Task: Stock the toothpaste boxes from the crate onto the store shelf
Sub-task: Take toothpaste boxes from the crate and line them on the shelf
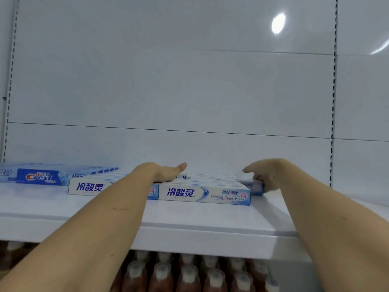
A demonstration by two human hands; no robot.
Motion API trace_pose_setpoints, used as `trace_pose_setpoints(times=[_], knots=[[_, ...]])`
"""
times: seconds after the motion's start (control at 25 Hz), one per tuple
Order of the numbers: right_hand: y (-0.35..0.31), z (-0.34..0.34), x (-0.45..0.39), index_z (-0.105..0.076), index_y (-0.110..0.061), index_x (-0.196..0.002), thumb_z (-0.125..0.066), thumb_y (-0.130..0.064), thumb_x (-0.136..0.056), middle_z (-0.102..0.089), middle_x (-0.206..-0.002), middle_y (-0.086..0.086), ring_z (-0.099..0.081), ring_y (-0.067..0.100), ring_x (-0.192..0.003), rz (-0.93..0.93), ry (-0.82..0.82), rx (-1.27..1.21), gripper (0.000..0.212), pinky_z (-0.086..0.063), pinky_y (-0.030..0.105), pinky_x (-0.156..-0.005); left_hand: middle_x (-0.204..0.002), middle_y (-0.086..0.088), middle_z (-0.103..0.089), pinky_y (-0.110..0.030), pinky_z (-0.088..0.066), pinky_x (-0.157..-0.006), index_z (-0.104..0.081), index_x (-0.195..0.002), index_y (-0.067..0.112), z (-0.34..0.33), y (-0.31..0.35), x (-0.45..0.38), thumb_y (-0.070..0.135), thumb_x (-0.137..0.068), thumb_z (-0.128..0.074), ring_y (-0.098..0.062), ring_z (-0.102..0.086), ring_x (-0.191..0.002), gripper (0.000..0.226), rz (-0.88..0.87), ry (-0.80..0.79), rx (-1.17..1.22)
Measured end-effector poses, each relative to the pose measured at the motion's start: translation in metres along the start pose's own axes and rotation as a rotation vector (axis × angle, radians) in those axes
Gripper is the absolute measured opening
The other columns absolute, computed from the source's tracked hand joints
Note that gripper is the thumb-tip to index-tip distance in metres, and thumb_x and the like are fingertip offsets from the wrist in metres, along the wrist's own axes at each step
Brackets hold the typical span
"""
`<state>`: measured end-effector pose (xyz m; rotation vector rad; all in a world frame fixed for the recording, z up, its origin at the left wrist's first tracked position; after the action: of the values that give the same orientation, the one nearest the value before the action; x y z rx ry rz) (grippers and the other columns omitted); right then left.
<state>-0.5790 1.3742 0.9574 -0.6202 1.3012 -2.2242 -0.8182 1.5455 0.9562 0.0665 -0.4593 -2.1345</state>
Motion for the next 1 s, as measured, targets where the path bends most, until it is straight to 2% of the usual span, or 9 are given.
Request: trace_pose_setpoints(times=[0.12, 0.24, 0.36, 0.44, 0.52, 0.6, 0.76, 0.88, 1.0], knots=[[-0.015, -0.022, 0.000, -0.020, 0.004, -0.150, -0.053, -0.031, -0.098, -0.048, -0.123, 0.021, -0.061, 0.030, -0.091, 0.048, -0.027, 0.026, 0.071, -0.050, 0.038, -0.089, -0.164, -0.008, -0.014, -0.033, -0.029, -0.086, -0.021, -0.155, 0.024, -0.001, 0.001, -0.009, 0.084, -0.083, -0.010, -0.018, -0.049, -0.089, 0.094, -0.039, 0.028, 0.018], [-0.025, -0.043, 0.010, -0.018, -0.003, -0.153, -0.049, -0.041, -0.098, -0.038, -0.086, 0.012, -0.041, 0.020, -0.067, 0.100, -0.094, 0.157, 0.073, -0.038, 0.031, -0.062, -0.165, -0.009, -0.008, -0.032, -0.031, -0.080, -0.011, -0.158, 0.025, 0.000, -0.002, -0.023, 0.084, -0.082, -0.012, -0.011, -0.029, -0.064, 0.096, -0.054, 0.023, 0.014], [-0.022, -0.048, 0.014, -0.019, -0.004, -0.152, -0.050, -0.043, -0.098, -0.054, -0.123, 0.012, -0.062, 0.026, -0.084, 0.097, -0.148, 0.048, 0.072, -0.050, 0.032, -0.071, -0.163, -0.010, -0.017, -0.033, -0.033, -0.085, -0.017, -0.157, 0.024, 0.000, -0.002, -0.018, 0.081, -0.086, -0.011, -0.015, -0.042, -0.073, 0.091, -0.024, 0.010, 0.009], [-0.019, -0.052, 0.017, -0.030, -0.004, -0.142, -0.048, -0.040, -0.101, -0.061, -0.124, 0.013, -0.068, 0.026, -0.082, 0.071, -0.219, 0.036, 0.057, -0.055, 0.033, -0.068, -0.162, -0.009, -0.021, -0.037, -0.033, -0.100, -0.022, -0.155, 0.025, 0.000, 0.000, -0.015, 0.080, -0.087, -0.010, -0.026, -0.050, -0.119, 0.088, -0.036, 0.008, -0.036], [-0.018, -0.052, 0.019, -0.035, -0.001, -0.138, -0.050, -0.038, -0.100, -0.062, -0.124, 0.013, -0.068, 0.026, -0.091, 0.035, -0.250, 0.115, 0.055, -0.055, 0.034, -0.072, -0.159, -0.010, -0.027, -0.043, -0.025, -0.111, -0.032, -0.152, 0.024, 0.006, -0.004, -0.012, 0.082, -0.085, -0.012, -0.030, -0.032, -0.141, 0.091, -0.016, 0.002, -0.117], [-0.026, -0.040, 0.012, -0.032, 0.003, -0.144, -0.055, -0.039, -0.098, -0.050, -0.140, 0.019, -0.062, 0.033, -0.110, 0.040, -0.200, 0.222, 0.067, -0.054, 0.041, -0.089, -0.147, -0.011, -0.043, -0.043, -0.030, -0.109, -0.049, -0.139, 0.021, 0.020, -0.005, -0.013, 0.083, -0.084, -0.015, -0.029, -0.039, -0.135, 0.089, -0.004, -0.026, -0.171], [-0.044, -0.009, -0.008, -0.029, 0.004, -0.149, -0.052, -0.039, -0.099, -0.043, -0.146, 0.025, -0.052, 0.043, -0.125, 0.072, -0.037, 0.381, 0.070, -0.045, 0.052, -0.104, -0.158, 0.003, -0.032, -0.041, -0.029, -0.116, -0.030, -0.153, 0.020, 0.037, 0.007, -0.030, 0.072, -0.093, -0.021, -0.017, -0.034, -0.142, 0.080, -0.011, -0.045, -0.147], [-0.047, -0.011, -0.027, -0.023, 0.001, -0.152, -0.046, -0.031, -0.103, -0.039, -0.149, 0.025, -0.052, 0.041, -0.127, 0.133, -0.010, 0.408, 0.062, -0.043, 0.049, -0.107, -0.124, -0.011, -0.050, -0.035, -0.040, -0.095, -0.040, -0.143, 0.017, 0.027, 0.009, -0.048, 0.075, -0.091, -0.021, -0.030, -0.051, -0.108, 0.081, 0.008, -0.080, -0.154], [-0.037, -0.027, -0.045, -0.026, 0.000, -0.151, -0.052, -0.031, -0.099, -0.049, -0.141, 0.017, -0.057, 0.030, -0.122, 0.057, -0.080, 0.237, 0.065, -0.046, 0.037, -0.104, -0.153, -0.008, -0.034, -0.040, -0.029, -0.109, -0.028, -0.152, 0.022, 0.022, 0.000, -0.062, 0.078, -0.089, -0.021, -0.031, -0.039, -0.136, 0.085, 0.079, -0.033, -0.156]])
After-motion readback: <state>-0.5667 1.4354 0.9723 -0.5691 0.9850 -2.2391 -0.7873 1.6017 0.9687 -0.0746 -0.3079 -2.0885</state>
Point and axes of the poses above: each hand's wrist, its own x-axis away from the middle knuckle, its own z-axis out of the back of the hand, y = z × x, the point moved 7 cm from there along -x, towards the middle knuckle
